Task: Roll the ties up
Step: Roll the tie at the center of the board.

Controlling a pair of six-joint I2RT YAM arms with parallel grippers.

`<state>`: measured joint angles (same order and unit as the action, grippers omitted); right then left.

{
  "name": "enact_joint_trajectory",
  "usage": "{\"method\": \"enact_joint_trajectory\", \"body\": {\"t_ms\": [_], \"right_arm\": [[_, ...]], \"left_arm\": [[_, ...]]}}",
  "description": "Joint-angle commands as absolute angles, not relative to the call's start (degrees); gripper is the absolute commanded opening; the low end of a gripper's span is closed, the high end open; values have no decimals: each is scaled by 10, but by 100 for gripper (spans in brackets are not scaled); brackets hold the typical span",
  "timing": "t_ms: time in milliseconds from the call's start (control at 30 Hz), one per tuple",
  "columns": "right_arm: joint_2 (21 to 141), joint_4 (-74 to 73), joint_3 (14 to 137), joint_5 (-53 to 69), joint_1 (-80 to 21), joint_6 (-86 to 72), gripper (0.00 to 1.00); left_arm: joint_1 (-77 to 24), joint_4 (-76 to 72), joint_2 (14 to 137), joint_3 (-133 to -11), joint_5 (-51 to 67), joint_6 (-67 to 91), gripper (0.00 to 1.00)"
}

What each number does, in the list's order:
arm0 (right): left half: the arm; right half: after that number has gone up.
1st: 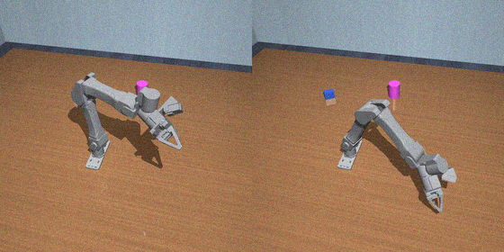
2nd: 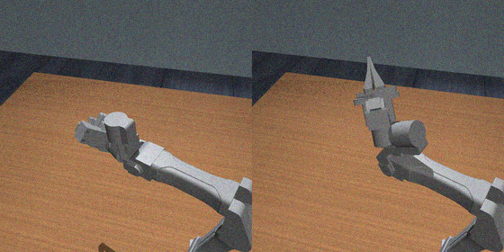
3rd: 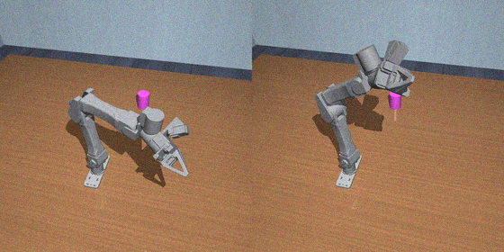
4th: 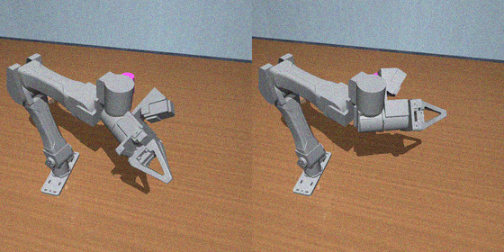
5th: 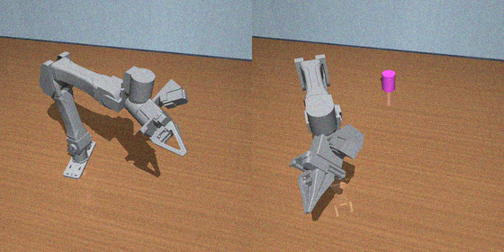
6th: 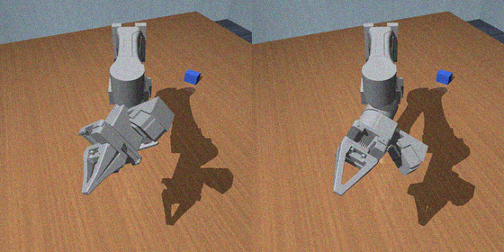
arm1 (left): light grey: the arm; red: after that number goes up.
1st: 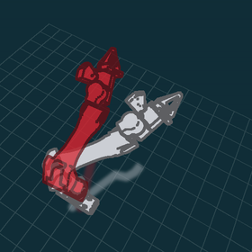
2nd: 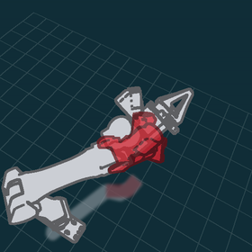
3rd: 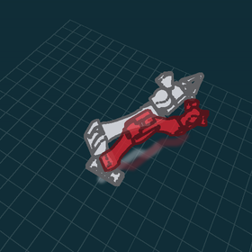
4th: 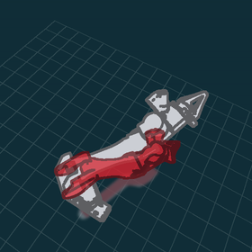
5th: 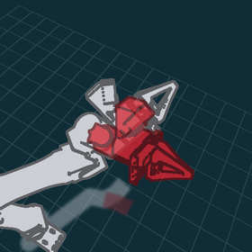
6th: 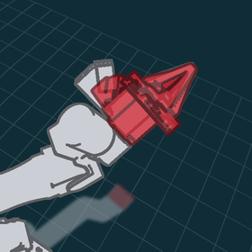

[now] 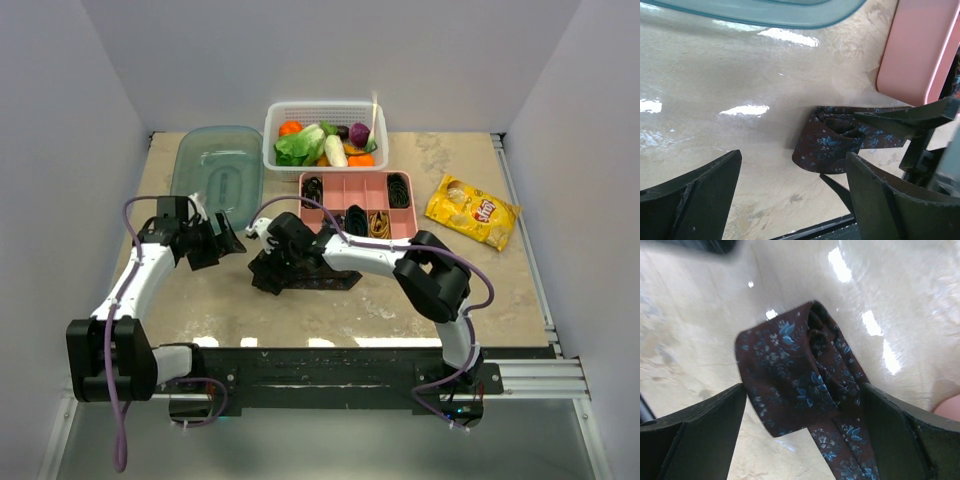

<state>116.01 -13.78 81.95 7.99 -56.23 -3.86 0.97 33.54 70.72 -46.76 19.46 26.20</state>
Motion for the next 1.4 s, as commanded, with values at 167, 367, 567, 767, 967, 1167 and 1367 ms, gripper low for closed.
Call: {"method": "enact_joint_trajectory", "body": {"t_ms": [167,367,567,767,967,1167,1367], "right_arm": [[1179,-163,852,55,-566,-11,99],[1182,-161,842,54,-567,-10,90],[1184,-158,829,62,-569,-11,74],[1179,-156,817,76,-570,-15,62],[1166,-152,802,87,-572,-21,58],[1148,-156,801,86,-573,-20,58],[1145,-168,815,94,-575,-18,54]], "left_arm": [[40,316,703,-454,234,229,89],[44,311,702,-450,234,229,89],[47,309,703,-451,235,226,89],[50,309,707,-449,235,222,89],[51,306,708,-446,237,221,89],[50,302,710,-443,245,221,89],[51,301,712,-439,255,219,89]]}}
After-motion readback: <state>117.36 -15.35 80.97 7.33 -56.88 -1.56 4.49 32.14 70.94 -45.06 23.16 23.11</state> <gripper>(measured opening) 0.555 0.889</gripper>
